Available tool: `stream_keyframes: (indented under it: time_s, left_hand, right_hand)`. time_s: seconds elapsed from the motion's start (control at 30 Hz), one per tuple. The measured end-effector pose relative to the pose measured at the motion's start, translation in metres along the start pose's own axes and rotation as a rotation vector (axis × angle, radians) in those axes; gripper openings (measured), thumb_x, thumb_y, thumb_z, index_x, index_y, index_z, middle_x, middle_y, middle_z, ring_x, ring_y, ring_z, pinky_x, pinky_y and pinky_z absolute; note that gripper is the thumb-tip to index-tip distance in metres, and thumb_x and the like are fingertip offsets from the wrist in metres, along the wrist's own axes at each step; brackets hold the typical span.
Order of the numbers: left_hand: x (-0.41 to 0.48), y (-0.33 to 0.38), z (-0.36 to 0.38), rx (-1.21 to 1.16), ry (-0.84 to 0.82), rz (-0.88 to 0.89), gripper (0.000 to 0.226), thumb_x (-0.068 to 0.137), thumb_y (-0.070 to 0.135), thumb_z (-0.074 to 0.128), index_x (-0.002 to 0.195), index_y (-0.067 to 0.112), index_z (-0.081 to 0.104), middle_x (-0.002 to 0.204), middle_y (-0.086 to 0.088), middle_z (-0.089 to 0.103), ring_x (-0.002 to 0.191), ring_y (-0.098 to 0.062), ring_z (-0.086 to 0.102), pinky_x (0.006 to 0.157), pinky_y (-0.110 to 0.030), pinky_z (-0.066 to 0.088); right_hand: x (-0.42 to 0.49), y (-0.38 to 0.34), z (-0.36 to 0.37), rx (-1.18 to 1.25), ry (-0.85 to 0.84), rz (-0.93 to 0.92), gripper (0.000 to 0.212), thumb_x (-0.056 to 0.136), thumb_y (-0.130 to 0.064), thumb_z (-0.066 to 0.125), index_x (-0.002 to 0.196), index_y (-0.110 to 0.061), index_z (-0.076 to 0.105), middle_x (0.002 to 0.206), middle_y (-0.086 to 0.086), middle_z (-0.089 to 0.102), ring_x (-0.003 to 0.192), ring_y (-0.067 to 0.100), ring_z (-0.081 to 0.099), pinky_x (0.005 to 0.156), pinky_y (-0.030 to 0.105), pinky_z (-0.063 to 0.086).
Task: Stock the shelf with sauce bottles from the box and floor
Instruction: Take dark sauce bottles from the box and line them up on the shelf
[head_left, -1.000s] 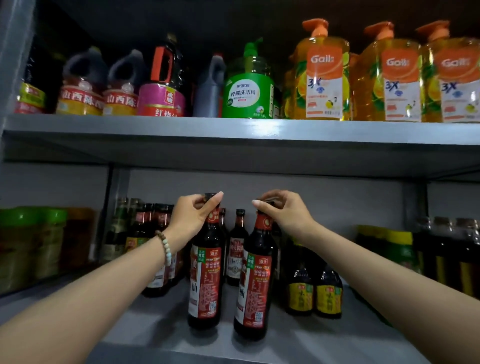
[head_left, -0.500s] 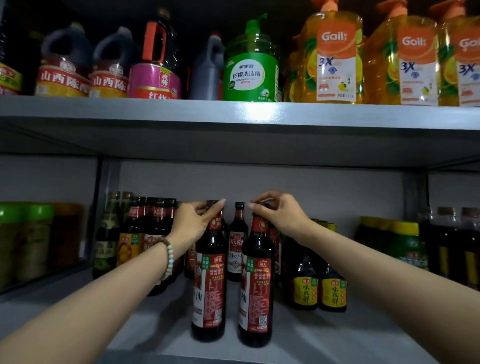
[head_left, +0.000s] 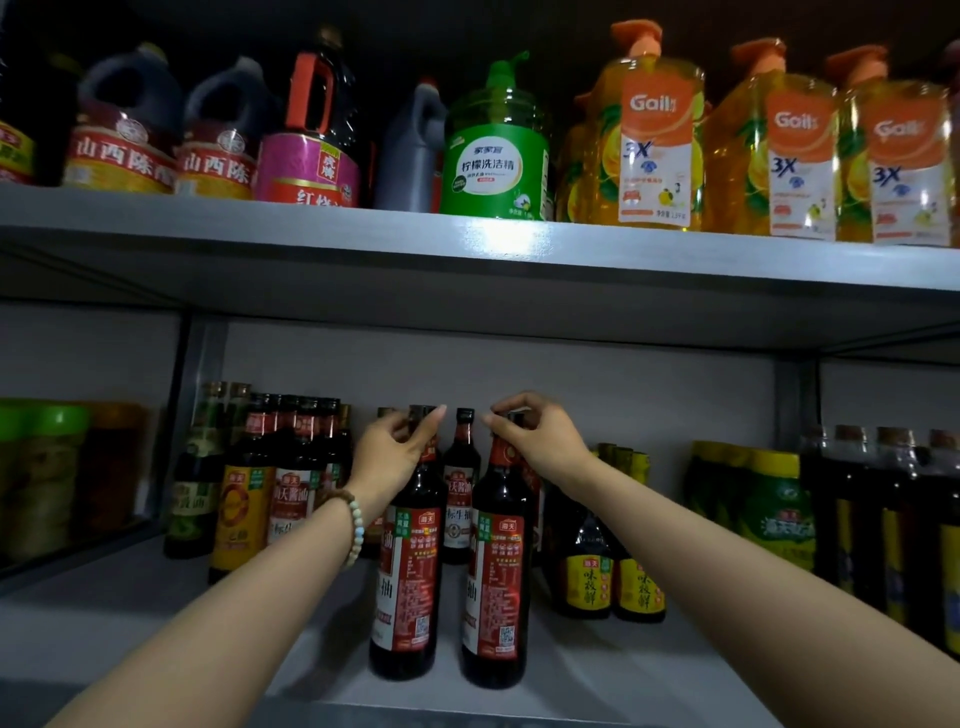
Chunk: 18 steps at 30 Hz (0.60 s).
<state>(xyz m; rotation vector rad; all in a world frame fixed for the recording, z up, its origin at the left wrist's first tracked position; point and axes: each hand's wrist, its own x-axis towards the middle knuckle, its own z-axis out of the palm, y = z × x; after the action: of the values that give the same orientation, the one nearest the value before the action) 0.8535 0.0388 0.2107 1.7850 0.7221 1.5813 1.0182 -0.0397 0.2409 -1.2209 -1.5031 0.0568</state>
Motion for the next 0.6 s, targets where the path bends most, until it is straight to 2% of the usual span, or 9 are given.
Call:
stream_keyframes:
  time_s: [0.1, 0.17, 0.23, 0.27, 0.33, 0.4, 0.43, 0.5, 0.6]
  left_hand:
    - [-0.007, -0.001, 0.003, -0.048, -0.009, -0.031, 0.079, 0.063, 0.068, 0.056, 0.12, 0.013, 0.057, 0.126, -0.003, 0.059, 0.118, -0.018, 0.053, 0.101, -0.037, 0.044]
    - [-0.016, -0.005, 0.002, -0.069, -0.054, -0.06, 0.07, 0.064, 0.067, 0.056, 0.115, 0.018, 0.054, 0.128, -0.001, 0.056, 0.115, -0.015, 0.053, 0.096, -0.032, 0.044]
    - [-0.026, -0.014, -0.011, -0.031, -0.127, -0.143, 0.08, 0.064, 0.07, 0.054, 0.128, 0.022, 0.045, 0.134, -0.003, 0.052, 0.117, -0.018, 0.052, 0.096, -0.033, 0.044]
    - [-0.031, -0.021, -0.02, 0.007, -0.212, -0.202, 0.087, 0.065, 0.071, 0.056, 0.136, 0.025, 0.037, 0.137, -0.004, 0.05, 0.119, -0.02, 0.051, 0.097, -0.034, 0.043]
    - [-0.044, -0.038, -0.038, 0.05, -0.496, -0.333, 0.095, 0.066, 0.063, 0.067, 0.143, 0.029, 0.023, 0.136, 0.002, 0.048, 0.123, -0.018, 0.048, 0.098, -0.033, 0.039]
    - [-0.056, -0.053, -0.046, 0.021, -0.684, -0.437, 0.093, 0.061, 0.043, 0.083, 0.138, 0.026, 0.033, 0.128, 0.003, 0.055, 0.117, -0.012, 0.052, 0.098, -0.03, 0.041]
    - [-0.06, -0.059, -0.047, 0.024, -0.684, -0.45, 0.088, 0.057, 0.035, 0.087, 0.132, 0.025, 0.041, 0.125, 0.001, 0.059, 0.113, -0.01, 0.055, 0.099, -0.032, 0.043]
    - [-0.064, -0.069, -0.045, 0.034, -0.605, -0.439, 0.08, 0.055, 0.029, 0.089, 0.123, 0.026, 0.046, 0.117, 0.003, 0.062, 0.105, -0.007, 0.058, 0.094, -0.03, 0.047]
    - [-0.067, -0.072, -0.035, 0.045, -0.521, -0.364, 0.076, 0.052, 0.033, 0.089, 0.114, 0.034, 0.045, 0.105, 0.012, 0.063, 0.096, -0.001, 0.06, 0.078, -0.022, 0.05]
  right_hand:
    - [-0.004, -0.003, 0.004, 0.031, 0.033, -0.002, 0.026, 0.085, -0.032, 0.067, 0.104, -0.015, 0.062, 0.111, -0.002, 0.061, 0.109, 0.018, 0.057, 0.09, 0.029, 0.048]
    - [-0.014, -0.004, 0.006, 0.032, 0.034, -0.01, 0.031, 0.085, -0.032, 0.067, 0.112, -0.018, 0.059, 0.115, -0.004, 0.059, 0.11, 0.015, 0.056, 0.082, 0.021, 0.047]
    - [-0.031, 0.0, 0.009, 0.084, -0.006, 0.013, 0.056, 0.082, -0.035, 0.07, 0.131, -0.024, 0.045, 0.121, -0.013, 0.053, 0.107, 0.002, 0.053, 0.082, 0.014, 0.045]
    - [-0.041, 0.005, 0.012, 0.115, -0.025, 0.03, 0.074, 0.079, -0.037, 0.073, 0.14, -0.026, 0.033, 0.124, -0.018, 0.047, 0.11, -0.003, 0.049, 0.087, 0.013, 0.042]
    - [-0.063, 0.019, 0.021, 0.137, -0.048, 0.076, 0.101, 0.072, -0.042, 0.078, 0.148, -0.031, 0.012, 0.137, -0.015, 0.036, 0.126, 0.004, 0.037, 0.101, 0.023, 0.035]
    - [-0.079, 0.032, 0.03, 0.124, -0.047, 0.158, 0.112, 0.065, -0.045, 0.082, 0.147, -0.031, 0.008, 0.148, -0.004, 0.03, 0.136, 0.017, 0.032, 0.11, 0.04, 0.033]
    - [-0.083, 0.037, 0.034, 0.113, -0.033, 0.198, 0.113, 0.062, -0.044, 0.083, 0.146, -0.028, 0.01, 0.148, 0.002, 0.031, 0.135, 0.021, 0.035, 0.11, 0.046, 0.036]
    - [-0.089, 0.044, 0.039, 0.083, -0.009, 0.252, 0.11, 0.059, -0.041, 0.086, 0.142, -0.021, 0.018, 0.139, 0.006, 0.04, 0.128, 0.024, 0.044, 0.105, 0.048, 0.042]
    - [-0.091, 0.052, 0.037, 0.083, 0.0, 0.259, 0.091, 0.057, -0.033, 0.089, 0.126, -0.02, 0.031, 0.107, -0.008, 0.058, 0.098, 0.009, 0.062, 0.084, 0.031, 0.054]
